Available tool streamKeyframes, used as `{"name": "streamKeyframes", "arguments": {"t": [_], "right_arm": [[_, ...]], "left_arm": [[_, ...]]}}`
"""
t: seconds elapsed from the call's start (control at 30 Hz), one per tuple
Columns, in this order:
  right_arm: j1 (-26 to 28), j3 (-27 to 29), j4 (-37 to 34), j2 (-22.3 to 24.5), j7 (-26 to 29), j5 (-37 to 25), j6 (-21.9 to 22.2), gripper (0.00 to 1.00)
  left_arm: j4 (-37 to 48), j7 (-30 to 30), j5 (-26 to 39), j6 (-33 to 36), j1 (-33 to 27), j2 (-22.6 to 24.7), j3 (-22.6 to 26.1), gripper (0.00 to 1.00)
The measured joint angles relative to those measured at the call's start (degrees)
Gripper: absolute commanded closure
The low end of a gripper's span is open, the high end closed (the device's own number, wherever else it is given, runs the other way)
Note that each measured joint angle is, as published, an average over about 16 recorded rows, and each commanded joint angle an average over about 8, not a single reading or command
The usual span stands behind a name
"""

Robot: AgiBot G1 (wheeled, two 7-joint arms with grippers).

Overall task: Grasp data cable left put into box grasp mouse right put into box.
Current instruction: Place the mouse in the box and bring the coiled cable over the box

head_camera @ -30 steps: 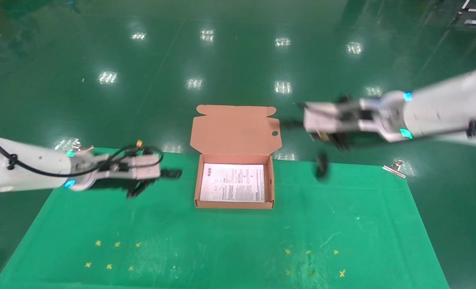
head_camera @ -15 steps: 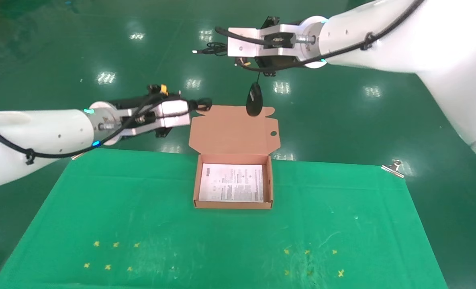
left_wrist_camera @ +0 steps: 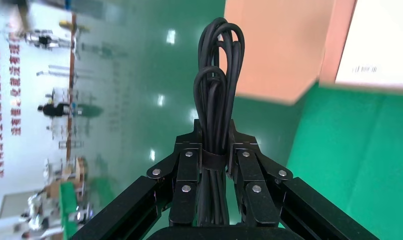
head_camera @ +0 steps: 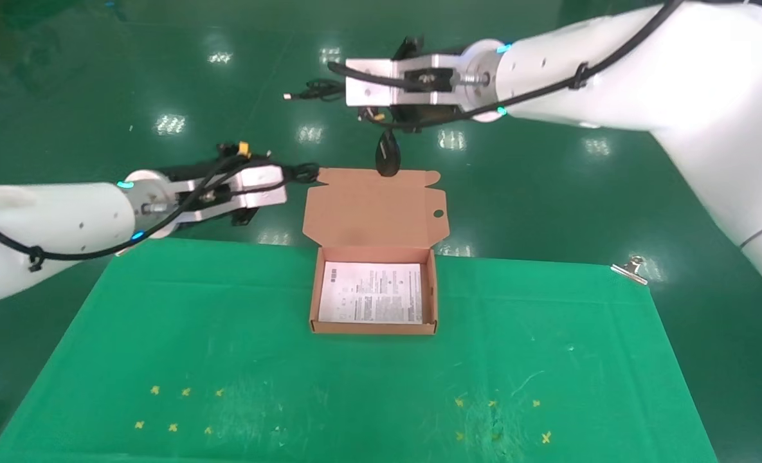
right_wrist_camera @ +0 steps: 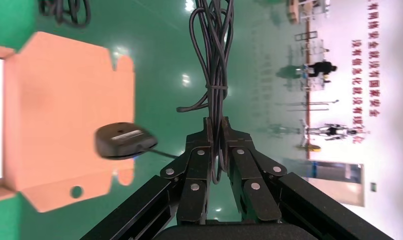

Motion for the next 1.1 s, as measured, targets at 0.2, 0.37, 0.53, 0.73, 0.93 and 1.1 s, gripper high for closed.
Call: {"name": "streamKeyframes", "arguments": {"t": [0.2, 0.37, 0.53, 0.73, 0.93, 1.1], "right_arm": [[-2.1, -2.2, -0.2, -0.1, 0.4, 2.1, 0.5, 1.00], [-3.9, -4.4, -0.9, -0.4, 0.6, 4.2, 1.1, 1.00], [-5.3, -7.0, -1.2, -0.7, 0.4, 6.8, 1.6, 1.00], [-6.5, -10.3, -1.2, -0.9, -0.4, 10.1, 2.5, 1.00], [-7.4, -13.6, -0.4, -1.1, -1.2, 13.8, 3.2, 1.00], [-8.4, -16.0, 0.2, -1.2, -1.6, 17.2, 3.9, 1.00]], "left_arm": [[1.0, -1.7, 3.7, 0.7, 1.0, -1.2, 0.1, 1.00], [1.7, -4.0, 7.9, 1.4, 1.7, -1.8, 0.1, 1.00], [1.8, -6.2, 11.6, 2.4, 2.1, -2.0, 0.1, 1.00], [1.5, -8.1, 14.5, 3.4, 2.3, -1.9, 0.0, 1.00], [0.8, -9.1, 15.7, 3.9, 2.6, -1.8, -0.1, 1.00], [0.5, -9.5, 16.0, 4.1, 2.7, -1.8, -0.1, 1.00]]}}
